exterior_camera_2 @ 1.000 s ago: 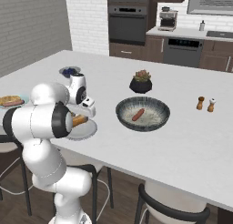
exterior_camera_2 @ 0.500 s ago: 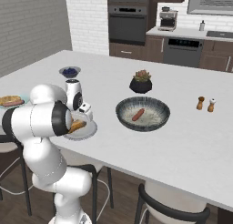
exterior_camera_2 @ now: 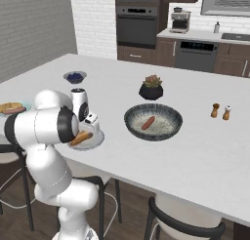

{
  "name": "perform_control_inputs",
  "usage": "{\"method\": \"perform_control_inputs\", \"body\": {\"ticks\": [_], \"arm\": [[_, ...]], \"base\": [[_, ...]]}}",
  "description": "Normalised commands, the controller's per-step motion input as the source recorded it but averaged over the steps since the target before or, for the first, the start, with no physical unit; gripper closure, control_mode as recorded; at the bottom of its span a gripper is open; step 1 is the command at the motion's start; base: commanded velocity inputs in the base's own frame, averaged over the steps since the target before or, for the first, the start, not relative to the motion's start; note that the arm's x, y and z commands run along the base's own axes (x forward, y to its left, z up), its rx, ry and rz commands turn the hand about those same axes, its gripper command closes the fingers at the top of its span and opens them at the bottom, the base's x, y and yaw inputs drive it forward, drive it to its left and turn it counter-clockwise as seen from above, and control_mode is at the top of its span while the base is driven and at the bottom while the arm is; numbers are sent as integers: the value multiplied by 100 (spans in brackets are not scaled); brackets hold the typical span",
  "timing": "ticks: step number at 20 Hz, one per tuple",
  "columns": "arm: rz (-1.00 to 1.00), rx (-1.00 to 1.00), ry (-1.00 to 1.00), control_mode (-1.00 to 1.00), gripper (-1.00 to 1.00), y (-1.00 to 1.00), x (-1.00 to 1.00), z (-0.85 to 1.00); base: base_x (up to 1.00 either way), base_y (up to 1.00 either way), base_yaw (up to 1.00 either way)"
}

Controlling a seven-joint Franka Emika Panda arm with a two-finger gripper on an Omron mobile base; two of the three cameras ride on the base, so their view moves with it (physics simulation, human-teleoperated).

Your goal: Place one bun and one sausage from the bowl on each plate.

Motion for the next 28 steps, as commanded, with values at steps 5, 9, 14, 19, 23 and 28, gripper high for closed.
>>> {"method": "perform_control_inputs", "body": {"ticks": [5,9,14,19,23,28], "arm": [[0,0,0,-100,100,0,24,-15],[0,0,0,-100,100,0,29,-7],[0,0,0,-100,100,0,28,-13],[0,0,0,-100,-100,2,6,-27],[0,0,-10,-100,-100,0,-29,-1],[0,0,-3,-100,-100,-2,-20,10]], "base": [[0,0,0],[0,0,0],[0,0,0],[0,0,0],[0,0,0],[0,0,0]]}}
